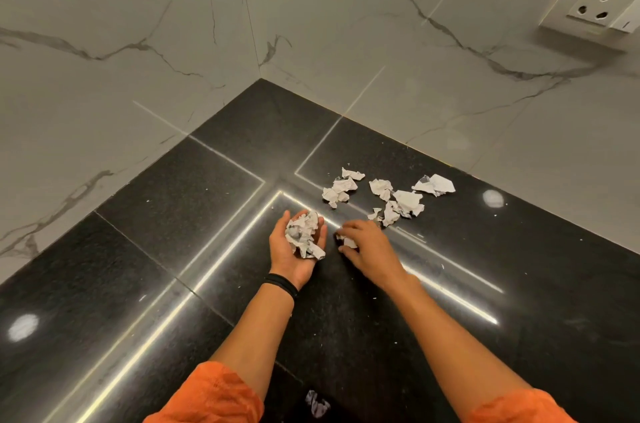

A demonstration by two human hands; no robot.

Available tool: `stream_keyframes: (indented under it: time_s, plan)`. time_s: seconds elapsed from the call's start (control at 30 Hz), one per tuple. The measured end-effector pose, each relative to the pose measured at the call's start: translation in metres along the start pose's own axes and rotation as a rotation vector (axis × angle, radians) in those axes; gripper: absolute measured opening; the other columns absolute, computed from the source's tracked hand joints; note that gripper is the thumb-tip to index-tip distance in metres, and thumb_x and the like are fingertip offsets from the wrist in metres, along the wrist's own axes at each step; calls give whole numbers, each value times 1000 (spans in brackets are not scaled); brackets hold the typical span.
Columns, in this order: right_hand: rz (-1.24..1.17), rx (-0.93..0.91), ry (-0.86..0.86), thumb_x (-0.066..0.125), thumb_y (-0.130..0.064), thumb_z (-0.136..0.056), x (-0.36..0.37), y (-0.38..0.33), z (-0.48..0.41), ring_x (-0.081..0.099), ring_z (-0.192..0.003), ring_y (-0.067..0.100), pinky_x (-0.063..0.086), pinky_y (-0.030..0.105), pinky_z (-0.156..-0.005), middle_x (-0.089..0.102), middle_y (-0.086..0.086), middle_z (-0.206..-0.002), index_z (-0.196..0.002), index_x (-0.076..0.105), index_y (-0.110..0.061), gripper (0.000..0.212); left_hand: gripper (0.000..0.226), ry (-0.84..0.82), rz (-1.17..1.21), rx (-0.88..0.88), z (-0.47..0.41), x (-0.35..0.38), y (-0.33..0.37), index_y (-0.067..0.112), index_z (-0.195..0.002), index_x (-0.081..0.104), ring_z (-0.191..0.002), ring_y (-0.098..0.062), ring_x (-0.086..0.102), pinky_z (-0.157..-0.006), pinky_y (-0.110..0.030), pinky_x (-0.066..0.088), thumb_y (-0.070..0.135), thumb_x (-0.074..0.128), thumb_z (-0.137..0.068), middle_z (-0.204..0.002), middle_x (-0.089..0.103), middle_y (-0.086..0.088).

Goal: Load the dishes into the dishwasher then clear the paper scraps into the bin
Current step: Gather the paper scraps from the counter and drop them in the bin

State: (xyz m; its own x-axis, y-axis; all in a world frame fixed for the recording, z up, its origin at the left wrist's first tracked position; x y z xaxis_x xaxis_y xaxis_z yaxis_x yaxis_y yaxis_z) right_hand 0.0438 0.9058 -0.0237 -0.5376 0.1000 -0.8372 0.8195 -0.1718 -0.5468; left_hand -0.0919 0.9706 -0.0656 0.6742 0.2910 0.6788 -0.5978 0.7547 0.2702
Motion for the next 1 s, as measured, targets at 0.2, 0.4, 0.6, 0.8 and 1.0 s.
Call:
stream_keyframes:
  time_s: [0.2,0.4,0.6,0.8,1.0]
  plan:
    - [-128,84,224,68,-17,-94,-13,-3,13,63,-94,14,47,26,-84,72,-6,-101,-106,76,-20,15,33,-9,-33,18,2,4,-3,8,-111,65,-101,-29,67,-102,-43,50,37,61,-95,-108,69,-15]
    - [-544,119,339,74,-18,-89,-47,-34,-9,69,-92,4,57,28,-85,74,-15,-94,-100,77,-23,12,36,-97,-103,-24,4,25,-19,9,-108,66,-105,-29,66,-101,-43,48,41,56,-96,-115,68,-16]
    - [-361,41,290,71,-35,-92,-43,-50,-27,60,-94,1,46,18,-80,70,-18,-90,-100,78,-27,13,44,-173,-37,-47,-2,34,-19,13,-127,57,-110,-31,64,-99,-44,52,42,56,-94,-122,63,-15]
    - [-216,143,260,66,-24,-95,-42,-9,-68,65,-107,15,50,35,-95,72,-2,-114,-117,72,-18,24,33,-134,93,-19,-7,27,-5,9,-111,66,-102,-32,70,-99,-43,52,36,60,-93,-125,66,-18]
    - [147,33,82,62,-25,-95,-2,-9,-92,56,-115,30,49,42,-94,63,2,-123,-121,68,-18,28,34,-67,103,-1,-16,15,3,8,-113,67,-104,-31,67,-109,-44,45,36,61,-94,-115,68,-17]
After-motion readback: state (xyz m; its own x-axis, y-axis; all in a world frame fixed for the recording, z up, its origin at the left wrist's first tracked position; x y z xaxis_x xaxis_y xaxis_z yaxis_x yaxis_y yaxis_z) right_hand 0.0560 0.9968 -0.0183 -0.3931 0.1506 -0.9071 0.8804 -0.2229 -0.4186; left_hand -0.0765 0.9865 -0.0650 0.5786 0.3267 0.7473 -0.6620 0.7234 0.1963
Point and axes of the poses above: each hand's wrist, its own z-axis away from the middle knuckle, its own x-axis out of the palm, y = z × x, the point moved 7 cm from there along -z, towards the middle knuckle
